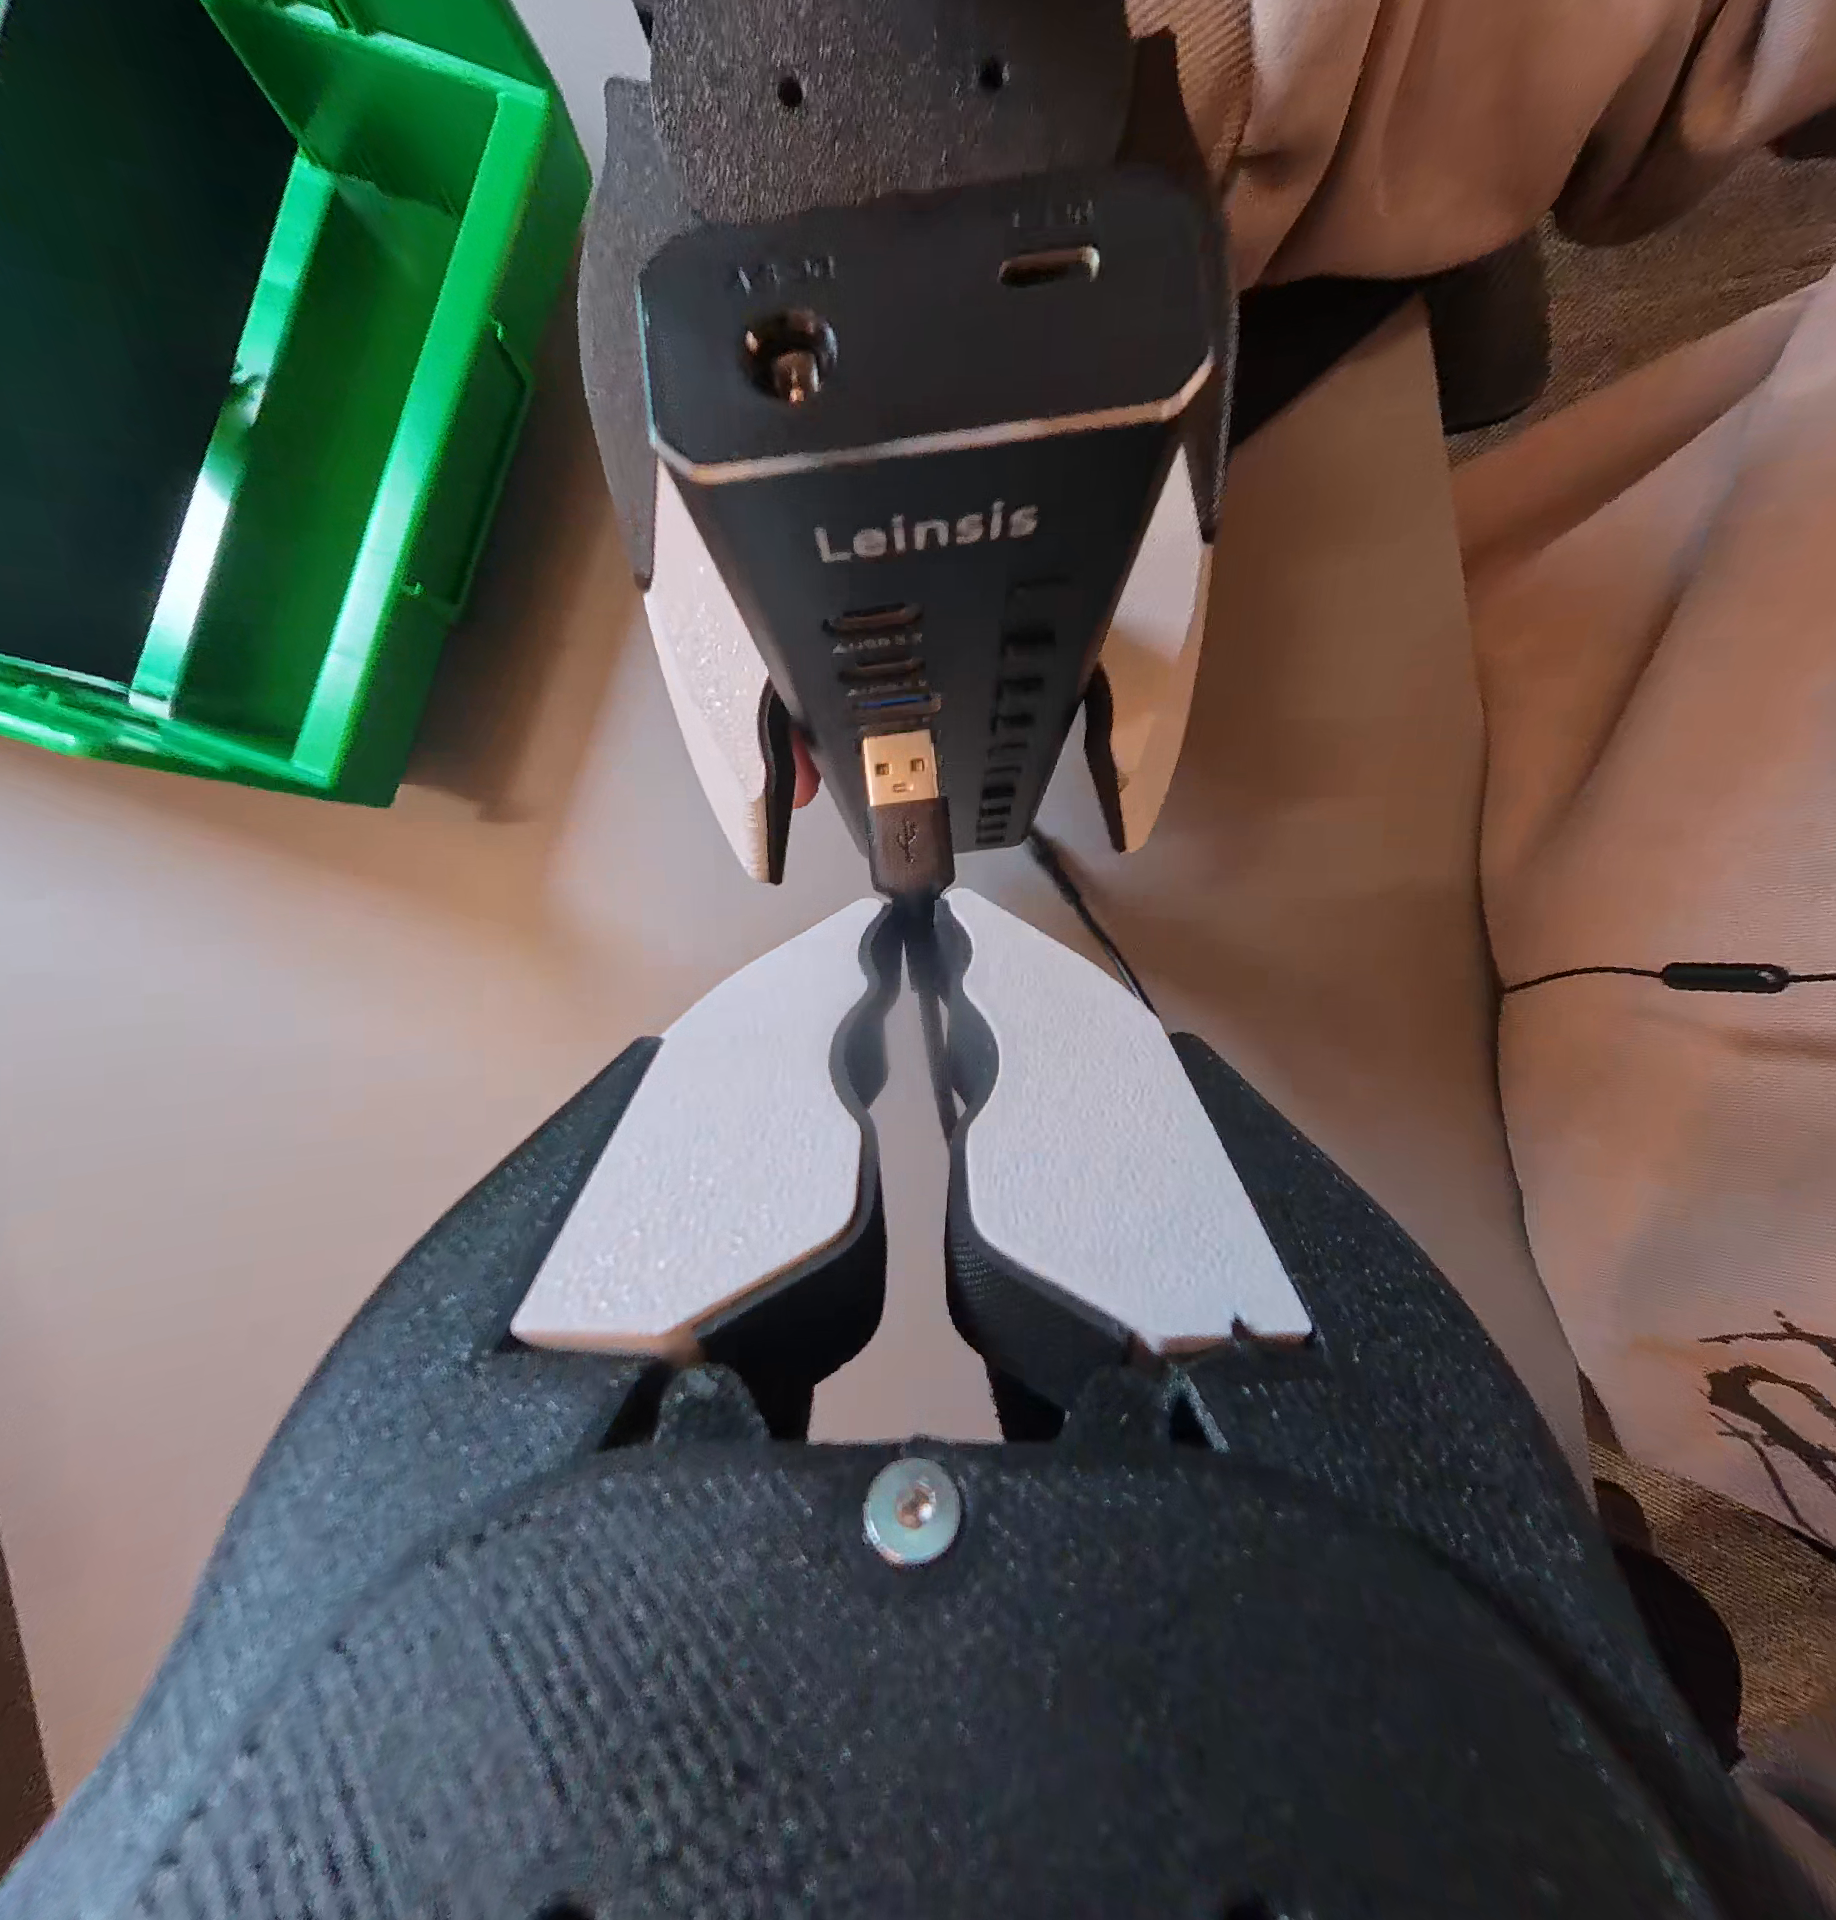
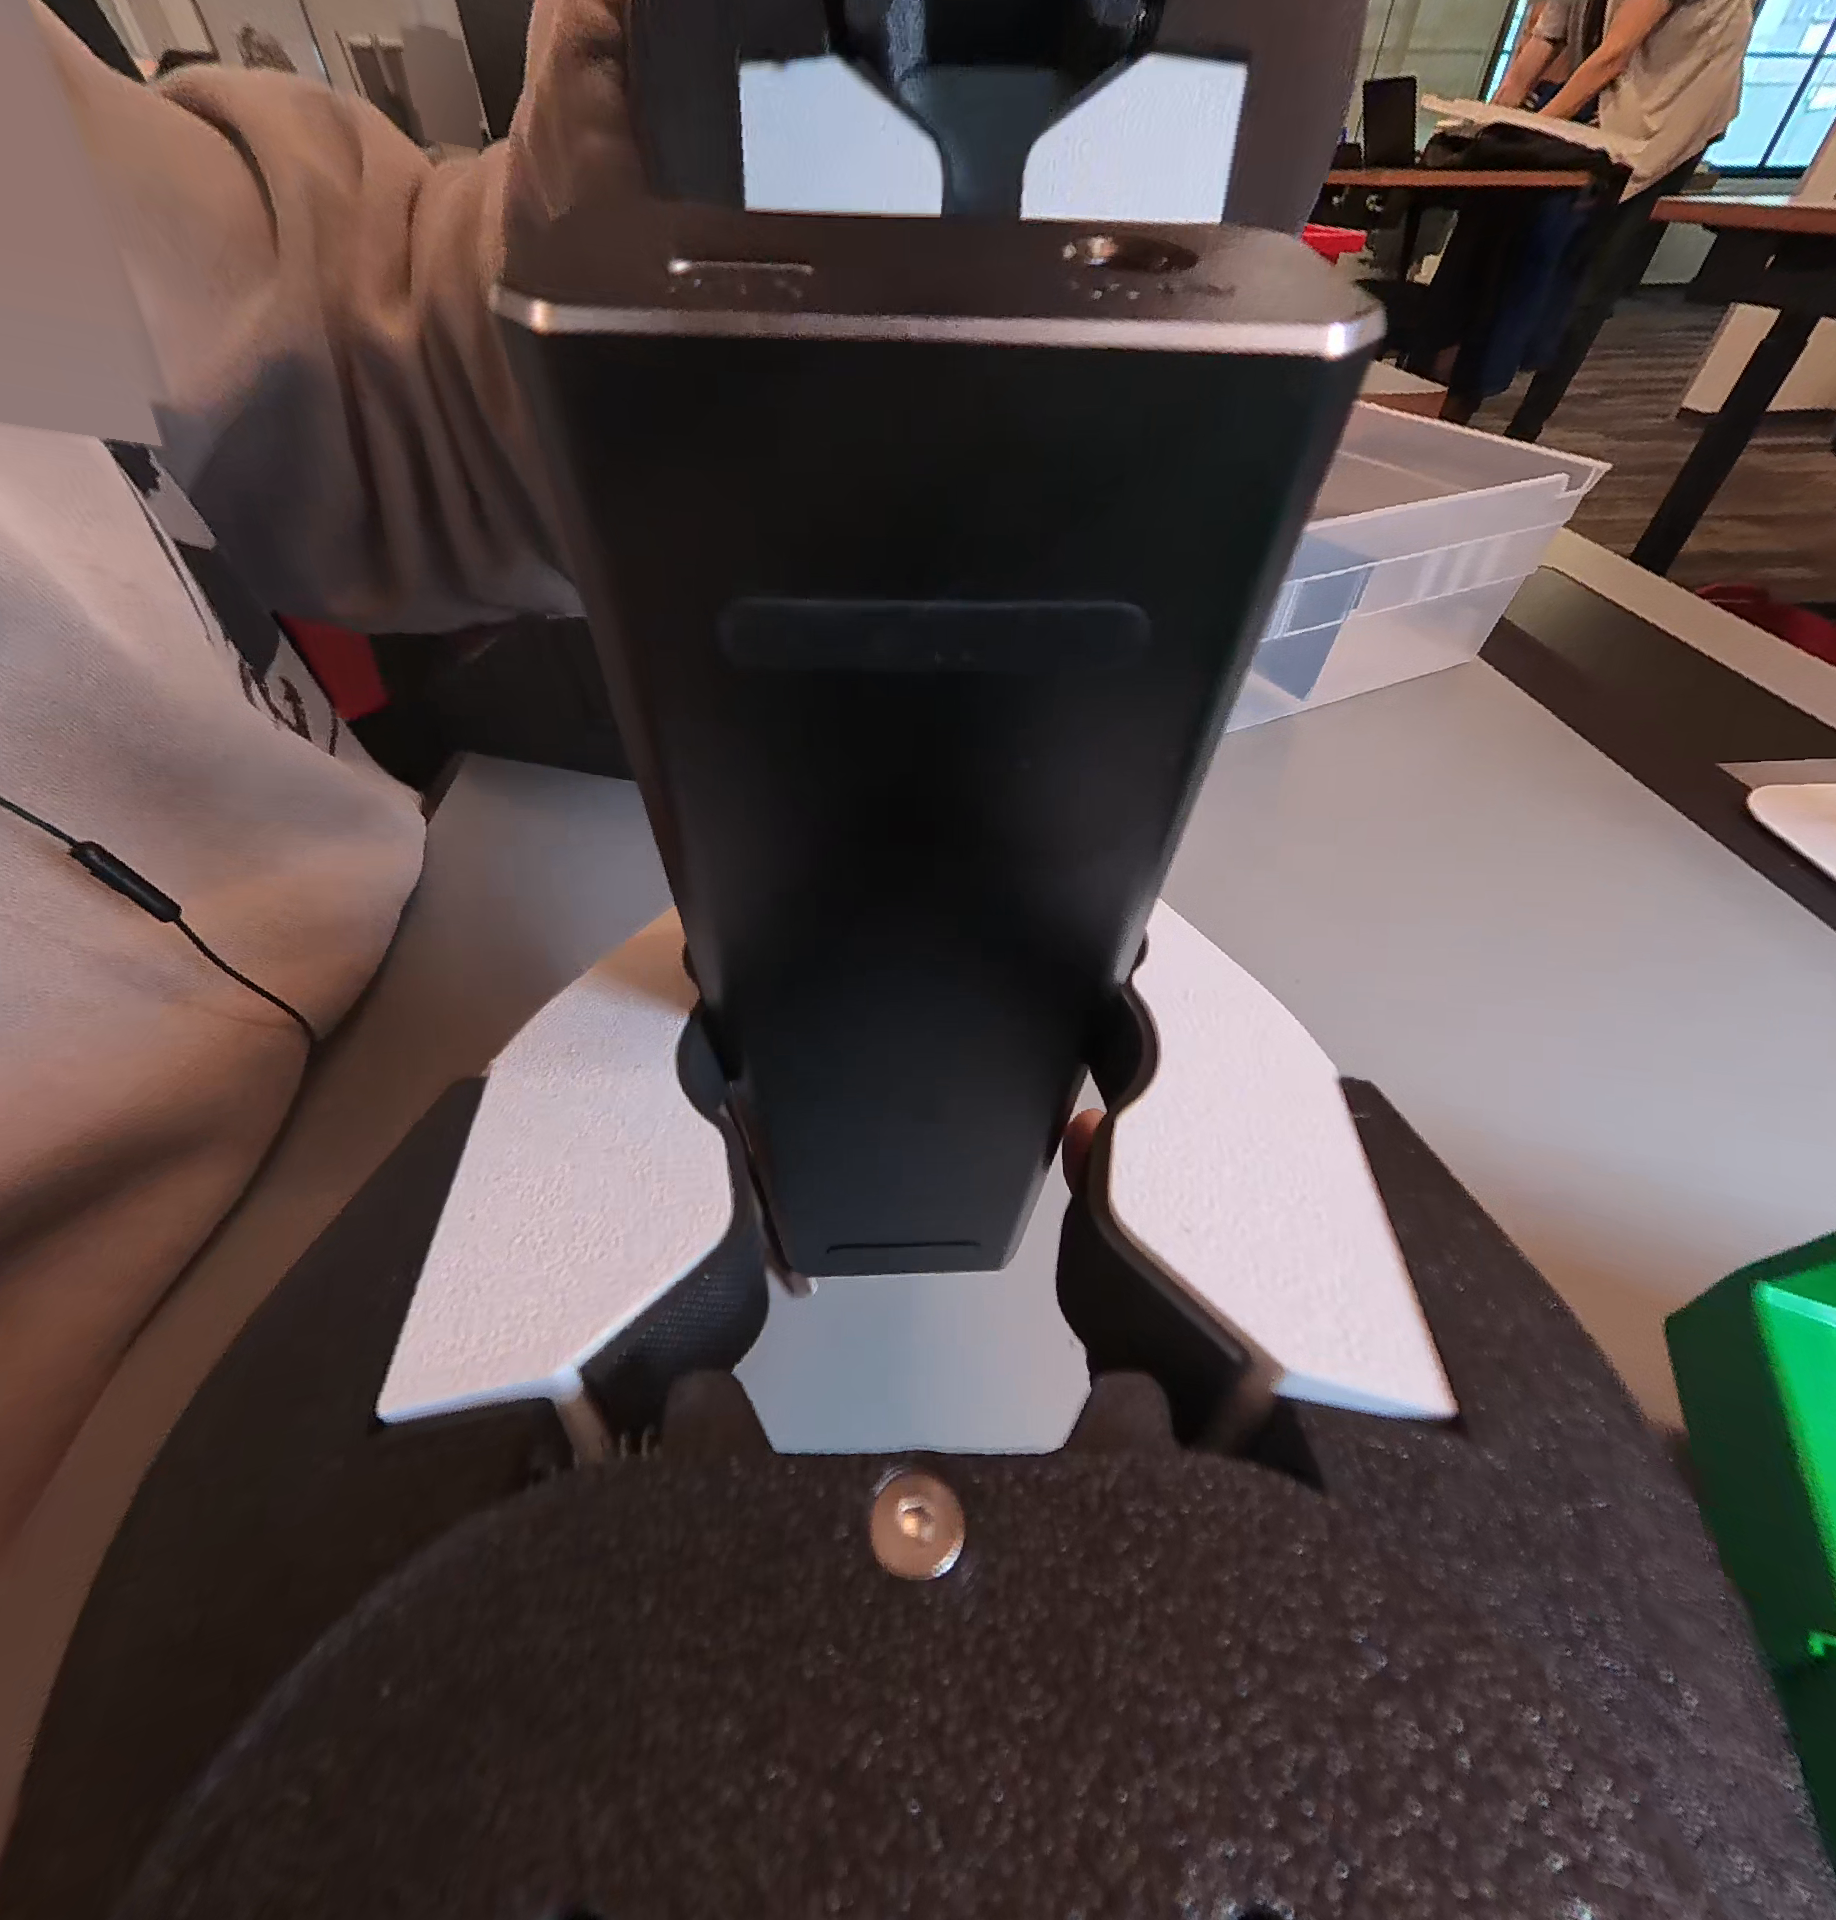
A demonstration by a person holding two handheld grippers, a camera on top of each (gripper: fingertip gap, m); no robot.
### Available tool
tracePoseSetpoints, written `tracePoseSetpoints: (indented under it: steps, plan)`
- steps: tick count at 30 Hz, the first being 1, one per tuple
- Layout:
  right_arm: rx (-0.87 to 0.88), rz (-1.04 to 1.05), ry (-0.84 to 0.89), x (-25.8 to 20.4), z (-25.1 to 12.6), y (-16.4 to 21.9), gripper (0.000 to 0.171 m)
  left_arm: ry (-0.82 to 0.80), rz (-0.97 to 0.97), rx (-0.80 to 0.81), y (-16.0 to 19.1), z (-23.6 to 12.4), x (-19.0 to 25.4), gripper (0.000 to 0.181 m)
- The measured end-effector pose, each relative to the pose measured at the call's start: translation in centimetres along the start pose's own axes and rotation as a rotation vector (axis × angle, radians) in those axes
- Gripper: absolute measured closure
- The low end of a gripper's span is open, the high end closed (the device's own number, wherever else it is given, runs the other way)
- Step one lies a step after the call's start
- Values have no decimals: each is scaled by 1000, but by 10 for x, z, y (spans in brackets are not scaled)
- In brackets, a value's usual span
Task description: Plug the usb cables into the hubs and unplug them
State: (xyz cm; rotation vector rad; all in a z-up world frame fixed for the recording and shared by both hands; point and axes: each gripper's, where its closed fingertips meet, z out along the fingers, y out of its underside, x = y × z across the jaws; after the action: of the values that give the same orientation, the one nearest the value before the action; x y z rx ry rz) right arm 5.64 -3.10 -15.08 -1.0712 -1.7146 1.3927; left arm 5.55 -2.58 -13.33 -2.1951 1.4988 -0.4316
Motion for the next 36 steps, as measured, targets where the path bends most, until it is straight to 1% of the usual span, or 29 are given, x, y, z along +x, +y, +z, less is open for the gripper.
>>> tracePoseSetpoints:
  steps: [8, 11, 13, 16, 19, 25, 29, 33, 36]
  plan:
    - [2, -22, 4, -3, -2, -4, 102, 49, 7, 47, -6, -3, 4, 175]
    - [1, -23, -28, -10, -1, -7, 102, 121, -14, 78, -4, 2, 12, 175]
    - [-37, -50, -24, -12, 3, -5, 102, 168, -6, 93, -6, 4, 22, 175]
    - [-52, -46, -50, -17, 6, -2, 101, 130, 27, 53, -6, 9, 24, 175]
    - [-62, -47, -48, -17, 5, 0, 103, 109, 25, 42, -6, 6, 20, 175]
    - [-12, -3, -65, -15, 0, -6, 102, 77, 9, 9, 9, 8, 15, 175]
    - [-37, 0, -50, -10, -2, -2, 102, 90, 0, -22, 21, 13, 18, 175]
    - [-34, 16, -61, -11, 1, 0, 102, 76, 6, -118, 28, 14, 17, 175]
    - [-39, 13, -58, -11, 2, 0, 102, 76, 9, -174, 25, 16, 16, 175]
